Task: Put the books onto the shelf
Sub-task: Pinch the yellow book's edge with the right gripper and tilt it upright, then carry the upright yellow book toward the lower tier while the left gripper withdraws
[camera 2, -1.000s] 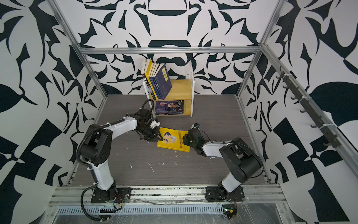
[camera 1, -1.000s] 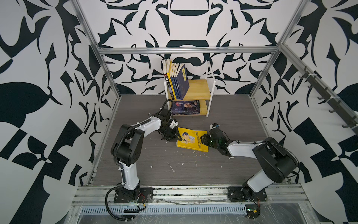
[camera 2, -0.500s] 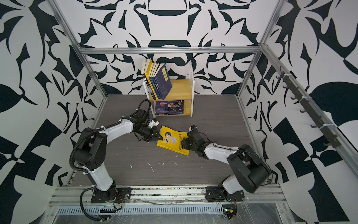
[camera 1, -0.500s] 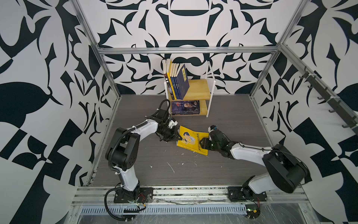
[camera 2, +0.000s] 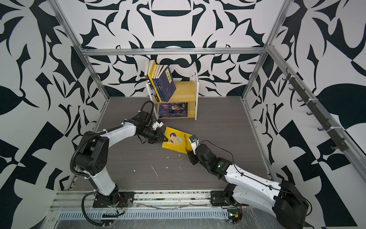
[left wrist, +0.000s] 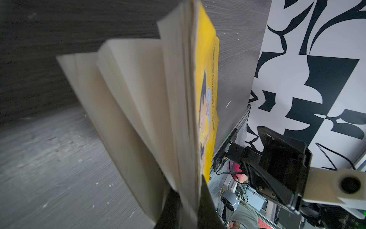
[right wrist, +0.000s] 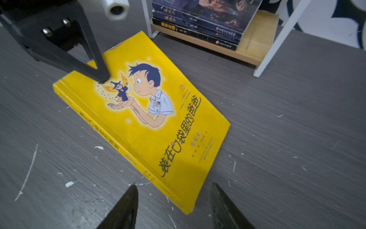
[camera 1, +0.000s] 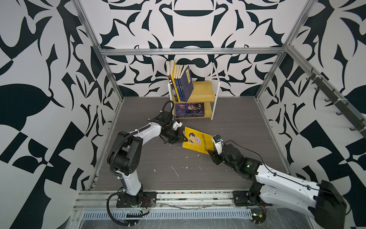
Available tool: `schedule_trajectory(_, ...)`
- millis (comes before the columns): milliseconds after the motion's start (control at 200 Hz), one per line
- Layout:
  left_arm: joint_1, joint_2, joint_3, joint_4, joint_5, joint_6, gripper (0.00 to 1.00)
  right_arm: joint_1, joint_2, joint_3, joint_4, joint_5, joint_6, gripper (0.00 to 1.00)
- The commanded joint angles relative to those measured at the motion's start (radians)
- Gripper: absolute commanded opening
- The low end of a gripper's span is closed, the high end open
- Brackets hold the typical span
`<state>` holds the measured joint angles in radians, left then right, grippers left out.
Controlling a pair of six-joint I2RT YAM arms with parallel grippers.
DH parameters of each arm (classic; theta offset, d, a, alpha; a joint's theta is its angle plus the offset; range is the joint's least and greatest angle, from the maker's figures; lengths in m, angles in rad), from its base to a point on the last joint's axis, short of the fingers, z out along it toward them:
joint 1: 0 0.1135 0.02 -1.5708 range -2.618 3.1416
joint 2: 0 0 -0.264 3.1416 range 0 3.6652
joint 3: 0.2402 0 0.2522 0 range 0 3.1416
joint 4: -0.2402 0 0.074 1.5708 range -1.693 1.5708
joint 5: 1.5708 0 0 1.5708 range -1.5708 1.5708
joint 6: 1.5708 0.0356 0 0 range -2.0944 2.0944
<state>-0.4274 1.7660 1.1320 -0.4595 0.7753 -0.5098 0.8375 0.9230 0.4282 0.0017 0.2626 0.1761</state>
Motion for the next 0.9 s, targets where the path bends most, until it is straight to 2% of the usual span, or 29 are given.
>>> schedule_trajectory(0, 0.004, -0.035, 0.025, 0.024, 0.037, -0.019, 0.00, 0.015, -0.027, -0.005, 0.036, 0.063, -0.108, 0.60)
schedule_trajectory(100, 0.005, -0.042, 0.021, 0.024, 0.038, -0.019, 0.00, 0.089, 0.031, -0.002, 0.111, 0.097, -0.186, 0.60)
schedule_trajectory(220, 0.005, -0.039, 0.021, 0.024, 0.037, -0.019, 0.00, 0.236, 0.165, 0.002, 0.269, 0.173, -0.387, 0.61)
schedule_trajectory(290, 0.004, -0.038, 0.022, 0.022, 0.034, -0.019, 0.00, 0.285, 0.251, 0.018, 0.329, 0.217, -0.488, 0.62)
schedule_trajectory(410, 0.004, -0.042, 0.022, 0.019, 0.033, -0.019, 0.00, 0.298, 0.367, 0.052, 0.382, 0.268, -0.575, 0.63)
schedule_trajectory(555, 0.004, -0.048, 0.019, 0.017, 0.033, -0.018, 0.00, 0.297, 0.462, 0.072, 0.456, 0.321, -0.622, 0.64)
schedule_trajectory(705, 0.005, -0.052, 0.013, 0.016, 0.030, -0.015, 0.00, 0.292, 0.568, 0.074, 0.582, 0.382, -0.688, 0.59)
schedule_trajectory(755, 0.006, -0.054, 0.011, 0.015, 0.029, -0.013, 0.00, 0.286, 0.598, 0.078, 0.614, 0.384, -0.705, 0.55)
schedule_trajectory(805, 0.006, -0.057, 0.012, 0.014, 0.027, -0.013, 0.00, 0.280, 0.623, 0.080, 0.645, 0.387, -0.722, 0.46)
schedule_trajectory(860, 0.007, -0.061, 0.009, 0.012, 0.023, -0.012, 0.00, 0.271, 0.640, 0.083, 0.673, 0.389, -0.743, 0.26)
schedule_trajectory(895, 0.011, -0.065, 0.007, 0.009, 0.019, -0.010, 0.00, 0.267, 0.647, 0.085, 0.680, 0.392, -0.764, 0.10)
